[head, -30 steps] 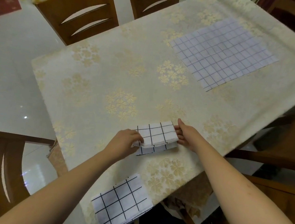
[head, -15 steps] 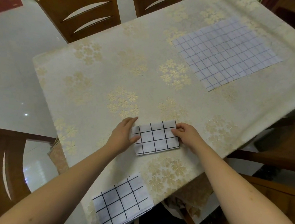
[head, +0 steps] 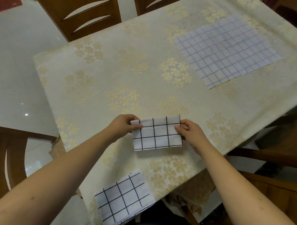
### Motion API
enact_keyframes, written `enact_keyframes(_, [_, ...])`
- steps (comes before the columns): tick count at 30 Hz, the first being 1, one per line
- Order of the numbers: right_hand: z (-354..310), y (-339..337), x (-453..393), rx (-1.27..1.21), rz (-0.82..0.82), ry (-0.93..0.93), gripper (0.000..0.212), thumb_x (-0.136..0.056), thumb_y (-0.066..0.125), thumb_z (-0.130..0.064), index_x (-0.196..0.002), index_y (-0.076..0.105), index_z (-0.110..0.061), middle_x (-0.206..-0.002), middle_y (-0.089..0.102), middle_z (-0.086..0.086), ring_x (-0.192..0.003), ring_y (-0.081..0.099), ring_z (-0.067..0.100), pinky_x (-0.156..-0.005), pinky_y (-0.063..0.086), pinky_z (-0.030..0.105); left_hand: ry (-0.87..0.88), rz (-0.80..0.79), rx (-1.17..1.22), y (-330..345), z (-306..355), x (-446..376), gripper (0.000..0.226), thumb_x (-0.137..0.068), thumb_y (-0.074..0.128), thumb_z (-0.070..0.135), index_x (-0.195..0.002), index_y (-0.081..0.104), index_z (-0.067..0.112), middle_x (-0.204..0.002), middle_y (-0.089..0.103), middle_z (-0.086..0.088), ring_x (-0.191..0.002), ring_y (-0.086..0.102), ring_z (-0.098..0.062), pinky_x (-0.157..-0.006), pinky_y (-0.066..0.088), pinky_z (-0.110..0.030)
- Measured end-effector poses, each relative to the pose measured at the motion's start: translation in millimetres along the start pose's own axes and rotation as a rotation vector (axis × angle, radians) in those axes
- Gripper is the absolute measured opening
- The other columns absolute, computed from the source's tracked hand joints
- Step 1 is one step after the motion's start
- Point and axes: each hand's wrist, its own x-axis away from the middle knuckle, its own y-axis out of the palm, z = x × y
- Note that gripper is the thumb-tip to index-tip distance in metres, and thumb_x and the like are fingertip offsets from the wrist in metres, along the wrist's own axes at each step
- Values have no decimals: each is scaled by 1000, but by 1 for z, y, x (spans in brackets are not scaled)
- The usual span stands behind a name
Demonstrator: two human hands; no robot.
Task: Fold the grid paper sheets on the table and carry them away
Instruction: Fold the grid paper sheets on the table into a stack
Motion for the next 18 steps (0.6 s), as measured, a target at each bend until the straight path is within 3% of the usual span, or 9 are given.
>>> enact_keyframes(5, [5, 10, 3, -9, 81, 12, 22, -86, 72, -27, -103, 67, -14, -92, 74, 10, -84, 71, 24, -76, 56, 37, -129, 43, 434, 2, -5, 18, 27, -93, 63, 28, -111, 64, 7, -104, 70, -10, -93, 68, -23, -72, 55, -30])
enact_keyframes(9, [8, 25, 8, -71, 144, 16, 17, -86, 71, -28, -98, 68, -16, -92, 72, 7, -78, 66, 19, -66, 52, 31, -192, 4, 538, 7, -19, 35, 29, -95, 57, 38, -106, 60, 12, -88, 69, -1, -76, 67, -15, -75, 52, -32])
enact_keyframes(12, [10, 33, 15, -147, 136, 44, 16, -89, 68, -23, -102, 68, -12, -90, 72, 5, -74, 65, 15, -62, 50, 25, -234, -25, 473, 11, -39, 54, 33, -93, 60, 39, -115, 52, 15, -79, 47, -1, -66, 48, -13, -72, 45, -30])
enact_keyframes(15, [10, 41, 22, -183, 84, 76, 15, -91, 66, -21, -103, 68, -12, -95, 73, 8, -79, 68, 19, -68, 55, 31, -221, 1, 411, 19, -55, 76, 14, -97, 57, 28, -93, 51, 15, -81, 39, 0, -73, 43, -13, -74, 46, -27])
enact_keyframes(18, [9, 47, 28, -126, 49, 63, 14, -90, 67, -23, -101, 66, -15, -89, 69, 4, -73, 61, 16, -62, 47, 27, -177, 100, 427, 22, -58, 92, 21, -97, 57, 22, -80, 47, 15, -75, 40, 1, -71, 44, -13, -70, 46, -26])
